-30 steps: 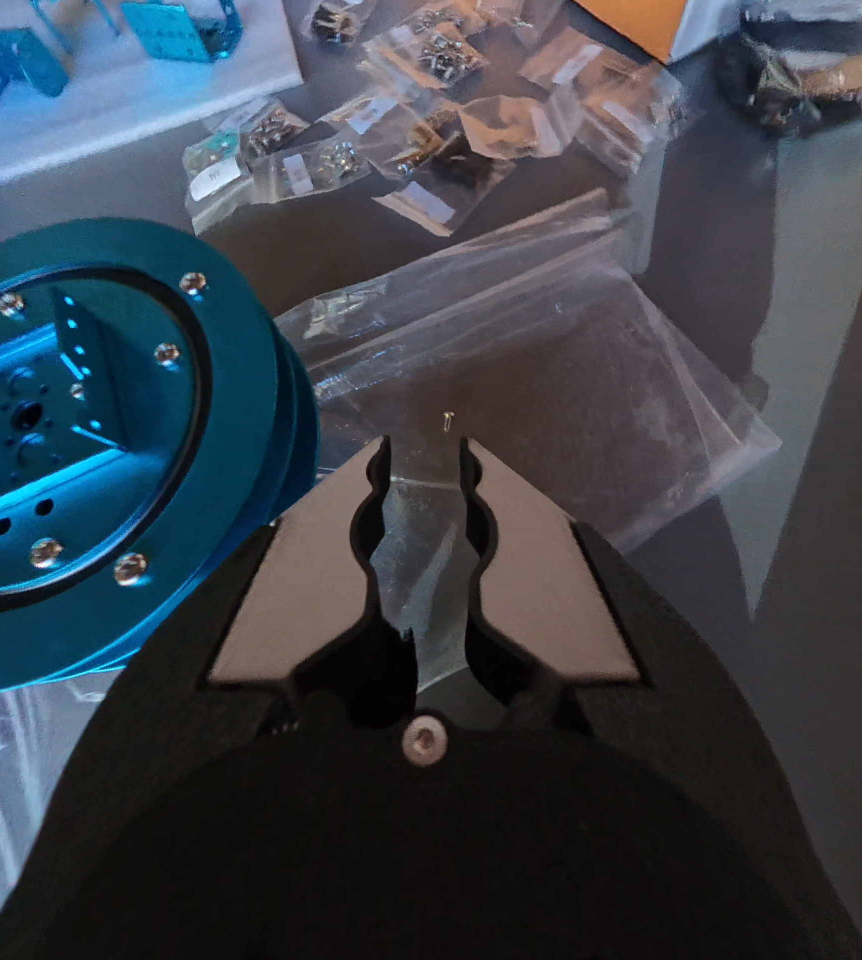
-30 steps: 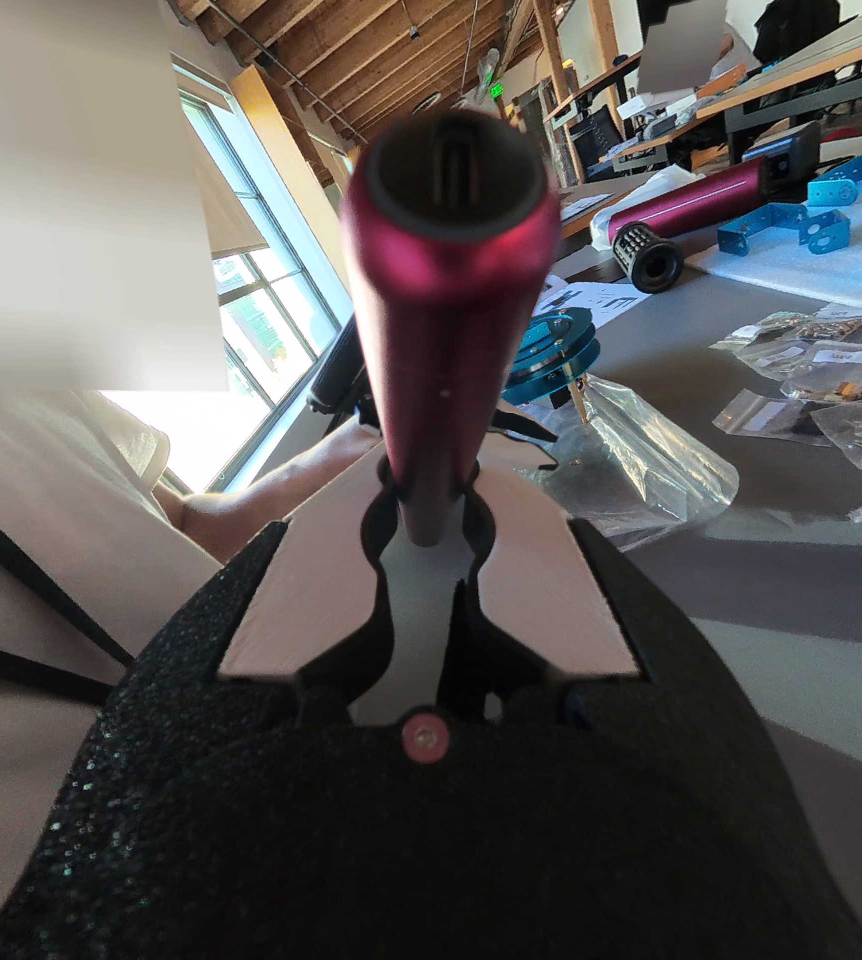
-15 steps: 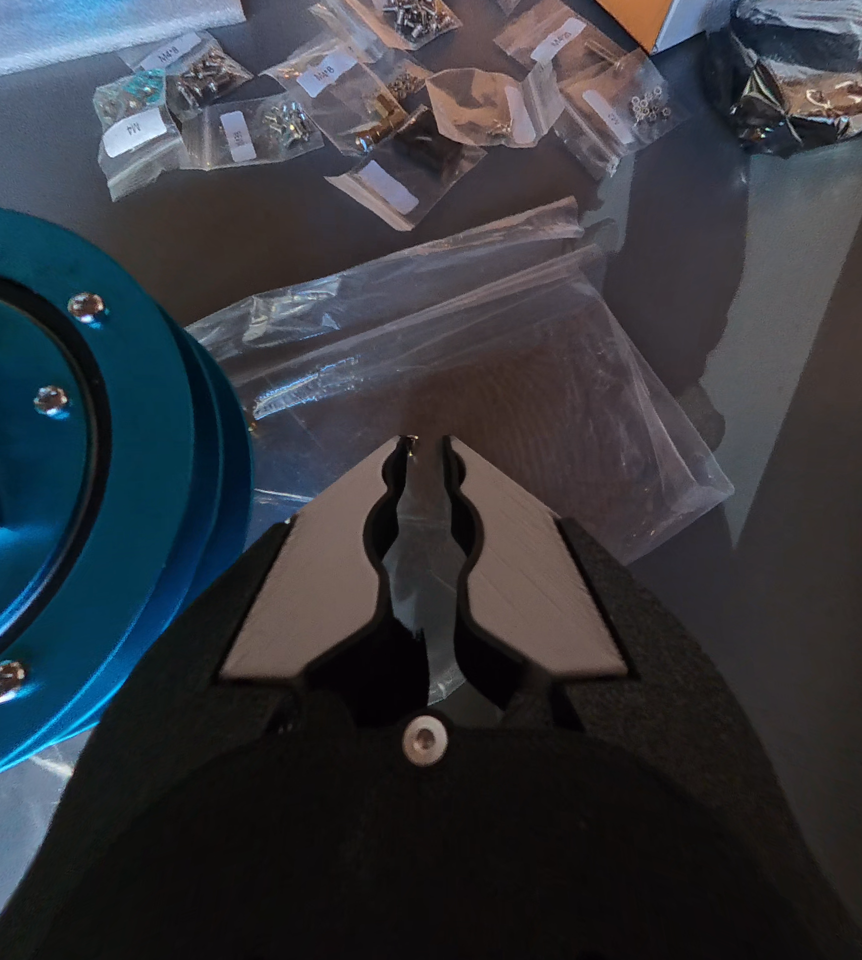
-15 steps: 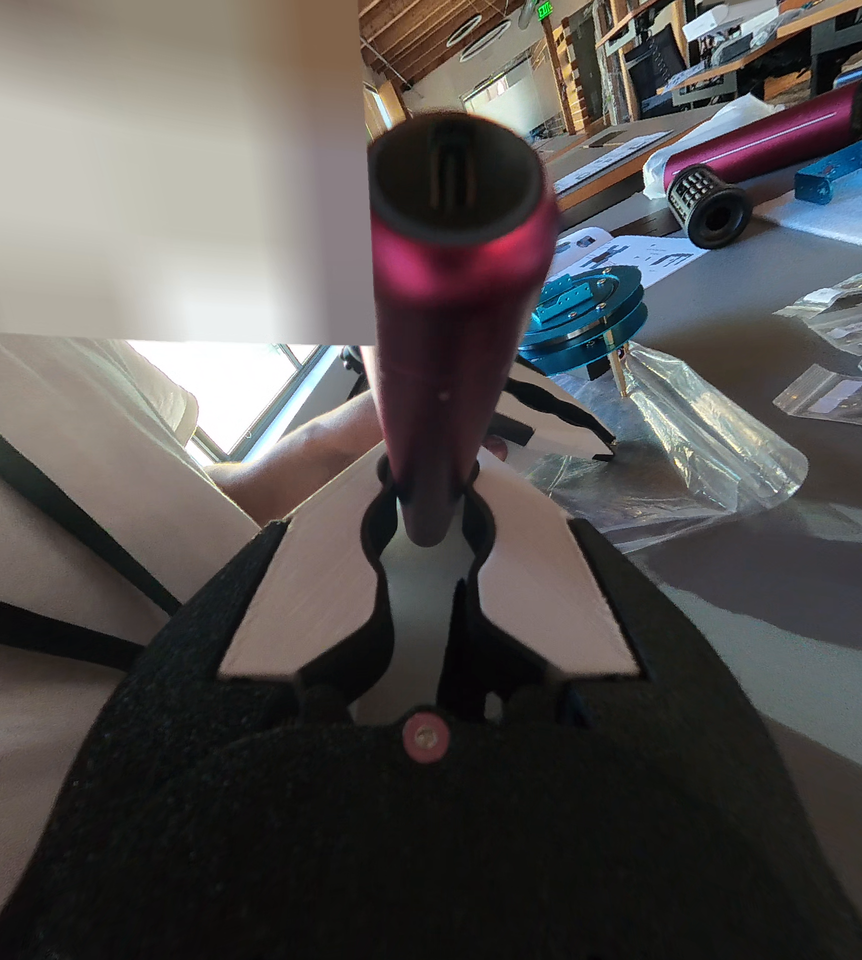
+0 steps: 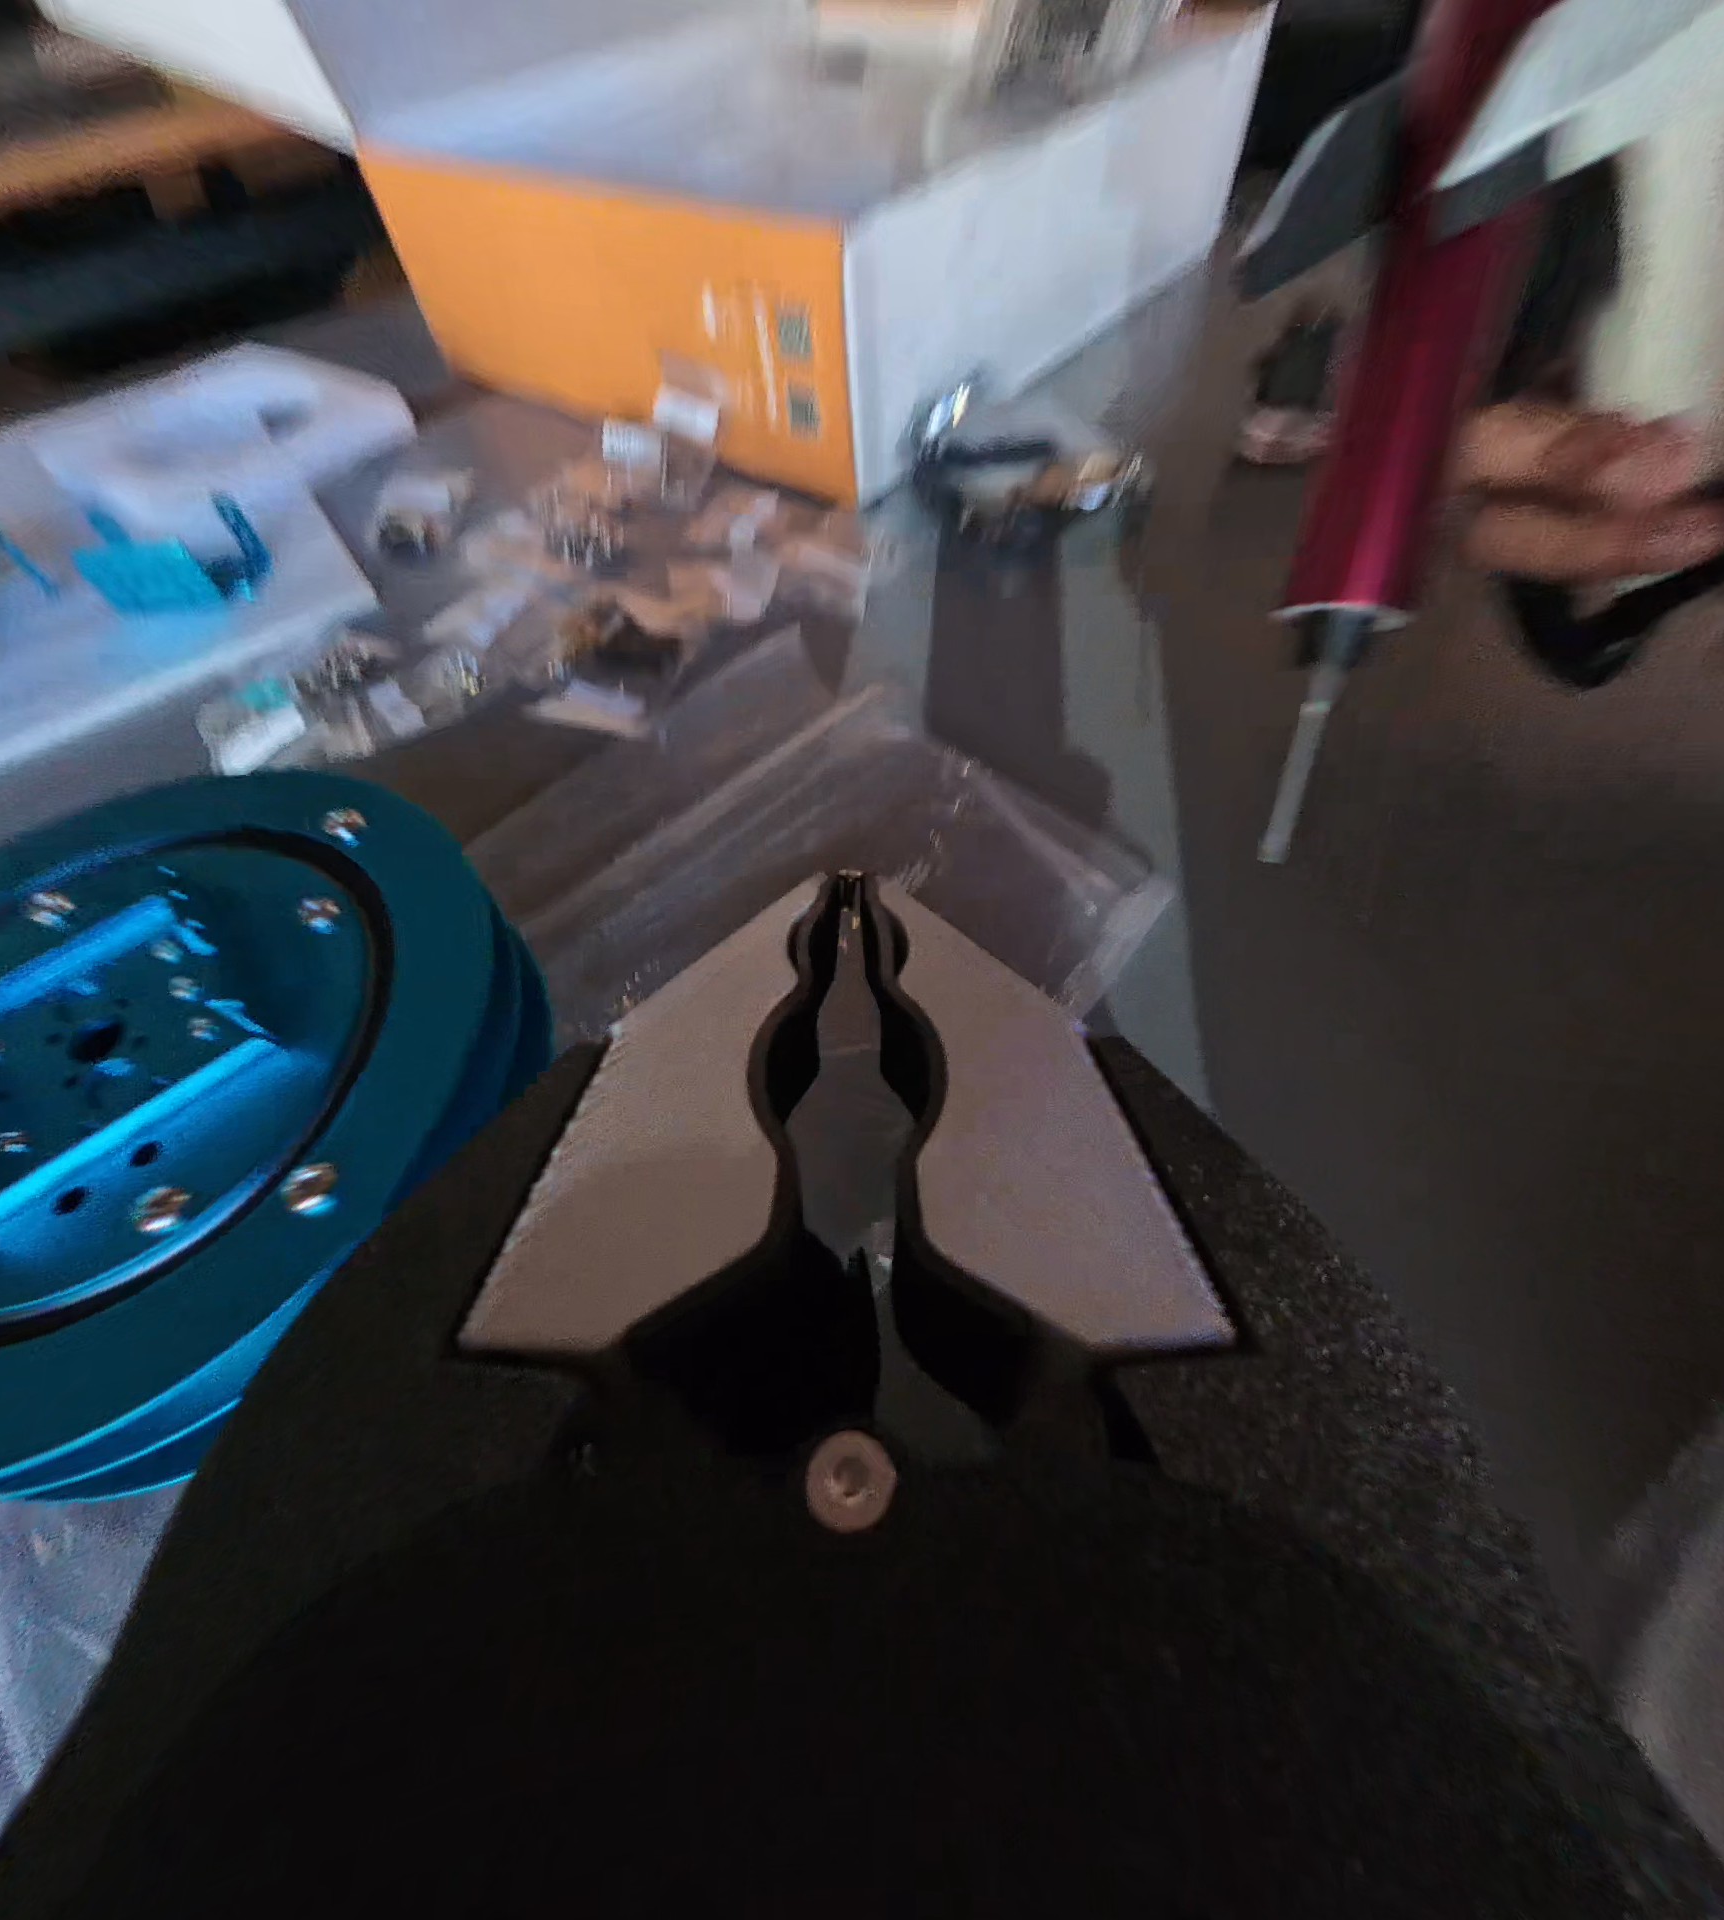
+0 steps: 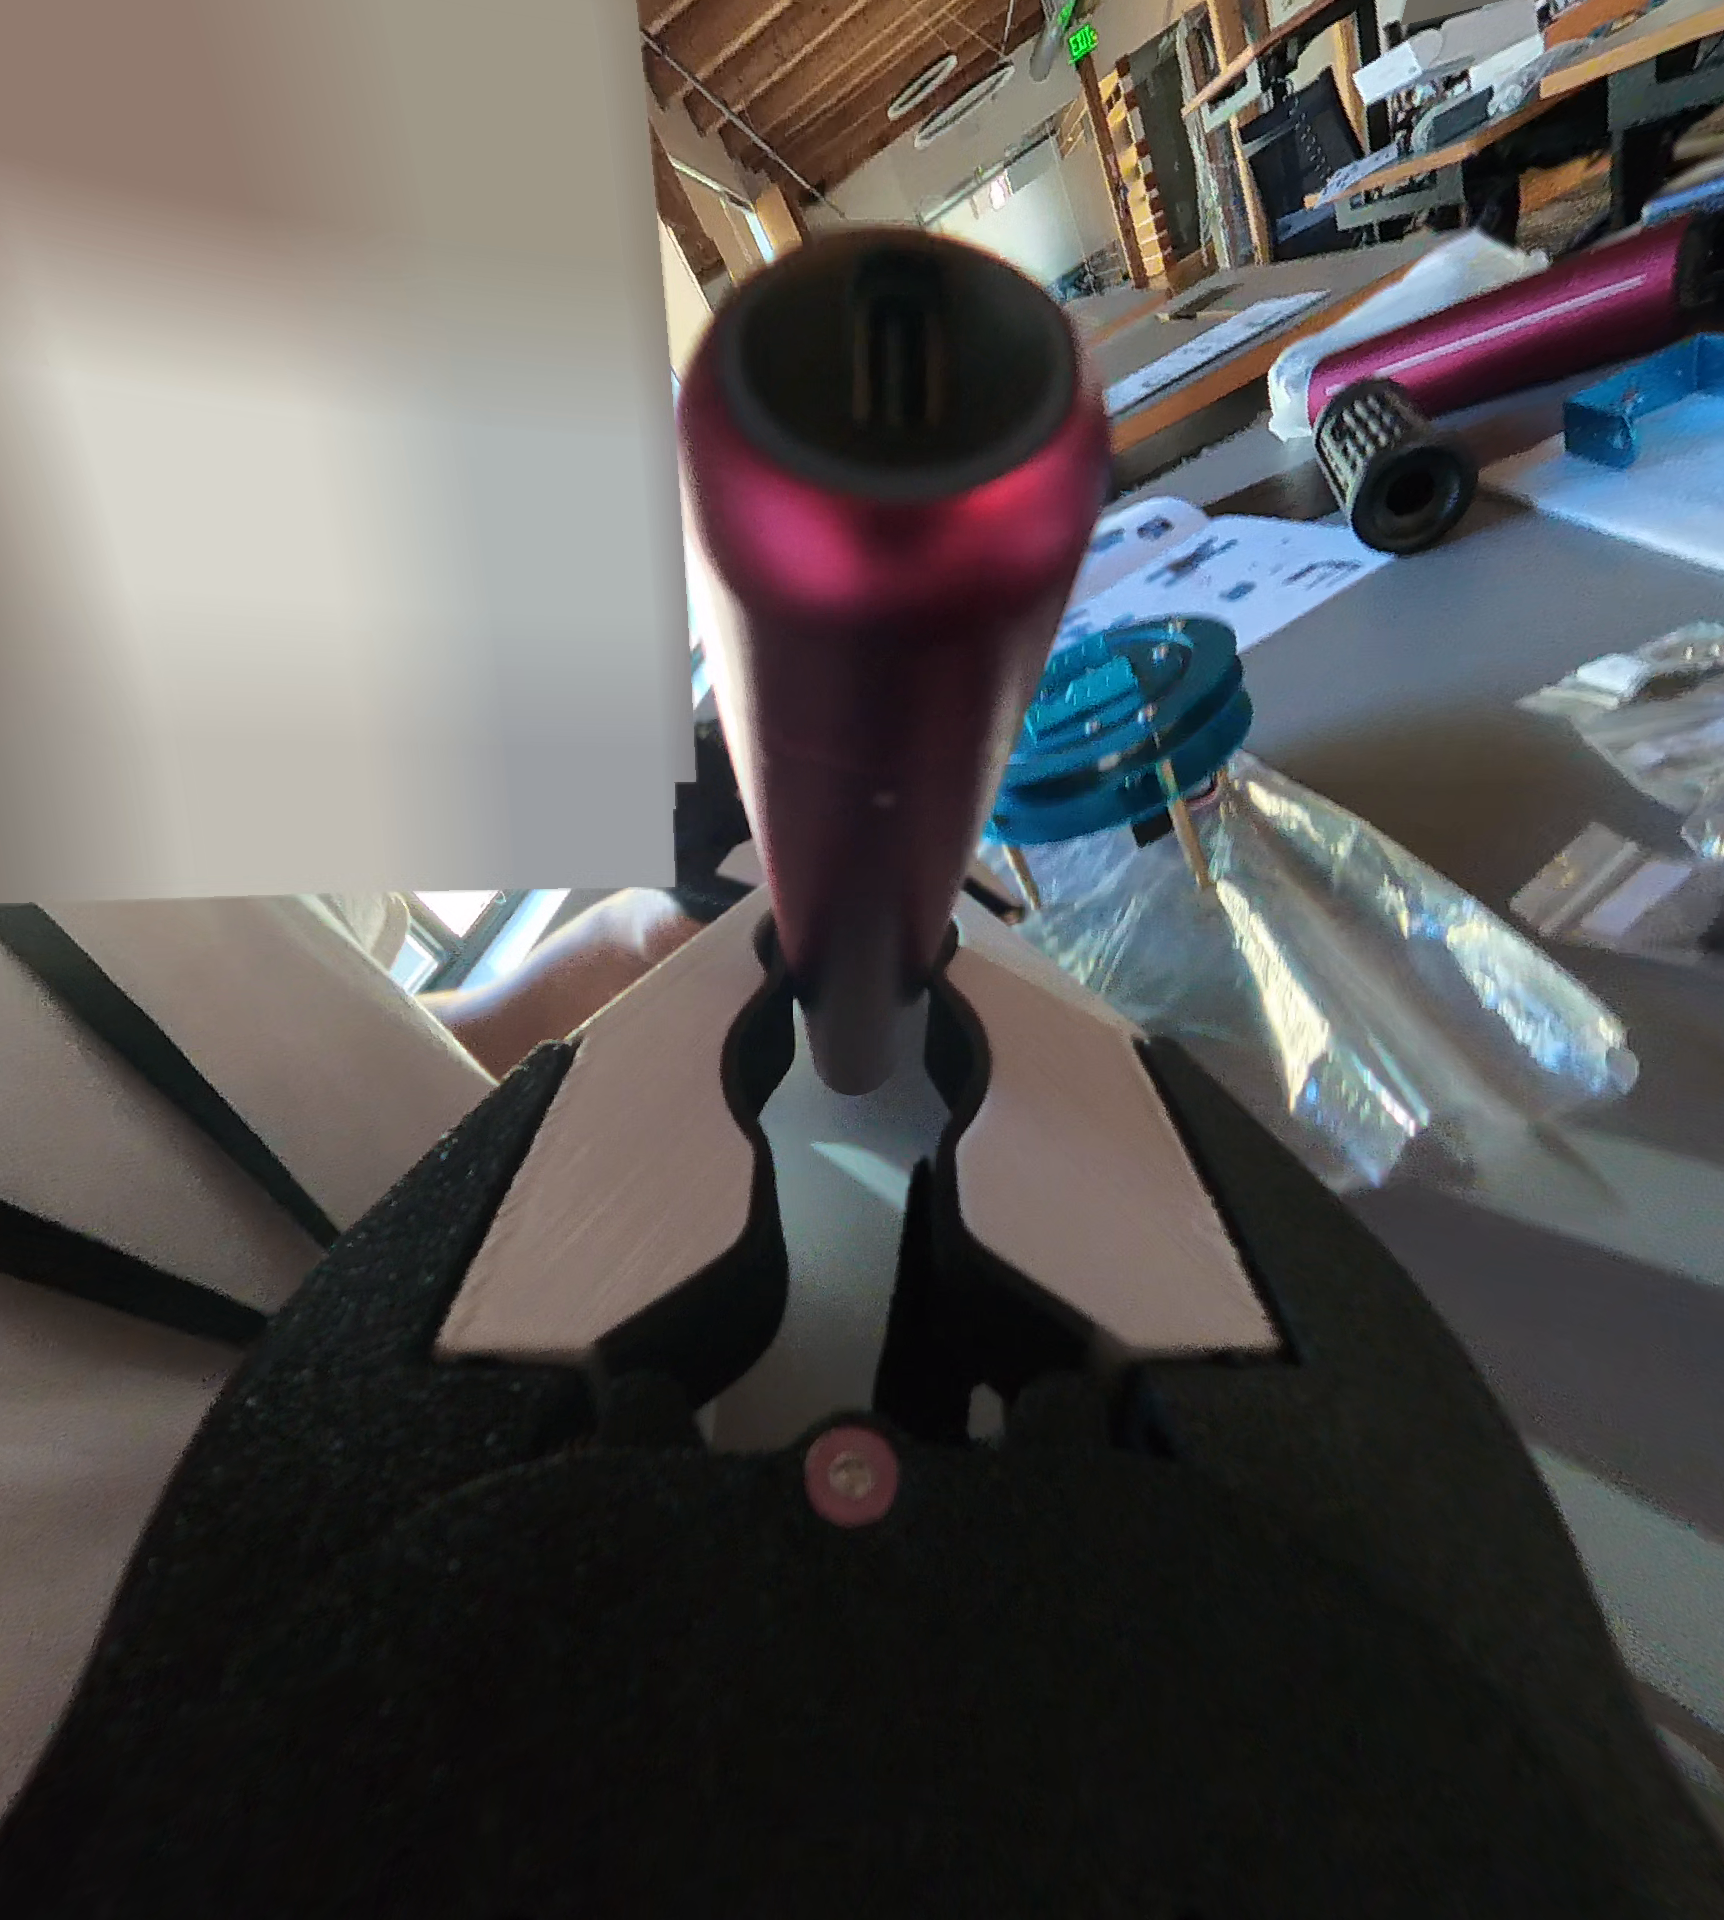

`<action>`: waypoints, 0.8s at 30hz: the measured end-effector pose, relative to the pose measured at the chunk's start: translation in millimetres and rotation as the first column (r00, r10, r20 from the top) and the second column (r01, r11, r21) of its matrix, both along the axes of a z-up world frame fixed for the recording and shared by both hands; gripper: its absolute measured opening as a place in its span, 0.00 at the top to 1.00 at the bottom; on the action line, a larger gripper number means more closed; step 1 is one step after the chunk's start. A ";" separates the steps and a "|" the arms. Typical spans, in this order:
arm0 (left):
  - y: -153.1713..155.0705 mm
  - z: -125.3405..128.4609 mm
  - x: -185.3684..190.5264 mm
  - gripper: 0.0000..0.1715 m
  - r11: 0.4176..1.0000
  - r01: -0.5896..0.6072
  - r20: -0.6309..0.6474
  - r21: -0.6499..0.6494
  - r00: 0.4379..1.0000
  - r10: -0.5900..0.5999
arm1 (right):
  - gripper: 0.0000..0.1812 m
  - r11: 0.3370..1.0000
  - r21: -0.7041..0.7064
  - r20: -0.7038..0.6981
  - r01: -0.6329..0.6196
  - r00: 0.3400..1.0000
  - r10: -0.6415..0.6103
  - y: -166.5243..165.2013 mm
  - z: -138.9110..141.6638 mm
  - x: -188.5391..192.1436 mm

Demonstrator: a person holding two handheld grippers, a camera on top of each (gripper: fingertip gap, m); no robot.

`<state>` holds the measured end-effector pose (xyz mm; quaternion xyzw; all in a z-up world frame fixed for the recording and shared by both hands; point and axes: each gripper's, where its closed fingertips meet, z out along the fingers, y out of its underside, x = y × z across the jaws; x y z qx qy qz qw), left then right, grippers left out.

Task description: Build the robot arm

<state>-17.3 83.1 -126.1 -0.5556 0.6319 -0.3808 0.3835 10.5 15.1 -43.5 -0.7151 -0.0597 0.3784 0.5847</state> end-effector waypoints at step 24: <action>69.9 92.3 -80.4 0.99 0.981 0.194 0.394 0.007 0.901 -0.181 | 0.91 0.980 0.161 0.009 -0.118 0.993 0.118 142.1 84.2 -67.7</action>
